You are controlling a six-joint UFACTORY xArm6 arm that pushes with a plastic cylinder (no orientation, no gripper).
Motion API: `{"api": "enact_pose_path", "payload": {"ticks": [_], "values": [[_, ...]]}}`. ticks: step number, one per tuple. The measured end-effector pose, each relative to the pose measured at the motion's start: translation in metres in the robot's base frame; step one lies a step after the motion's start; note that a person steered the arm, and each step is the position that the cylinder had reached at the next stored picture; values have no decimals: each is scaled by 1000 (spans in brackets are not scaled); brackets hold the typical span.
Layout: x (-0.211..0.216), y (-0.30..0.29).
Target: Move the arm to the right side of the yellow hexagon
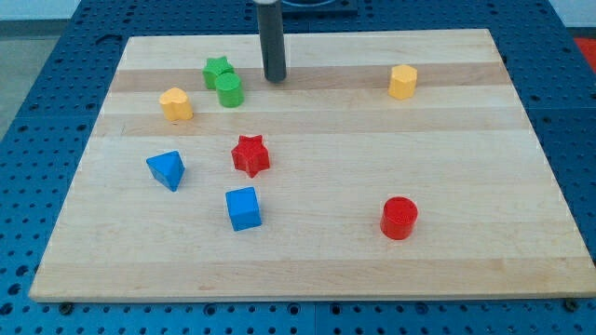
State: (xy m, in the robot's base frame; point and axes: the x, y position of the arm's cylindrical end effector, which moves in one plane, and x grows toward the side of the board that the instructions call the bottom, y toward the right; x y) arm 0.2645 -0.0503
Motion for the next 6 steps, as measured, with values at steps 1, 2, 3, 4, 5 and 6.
{"api": "enact_pose_path", "payload": {"ticks": [1,2,3,4,5,6], "values": [[-57,53],[-58,143],[-45,213],[-20,251],[40,240],[90,224]]}}
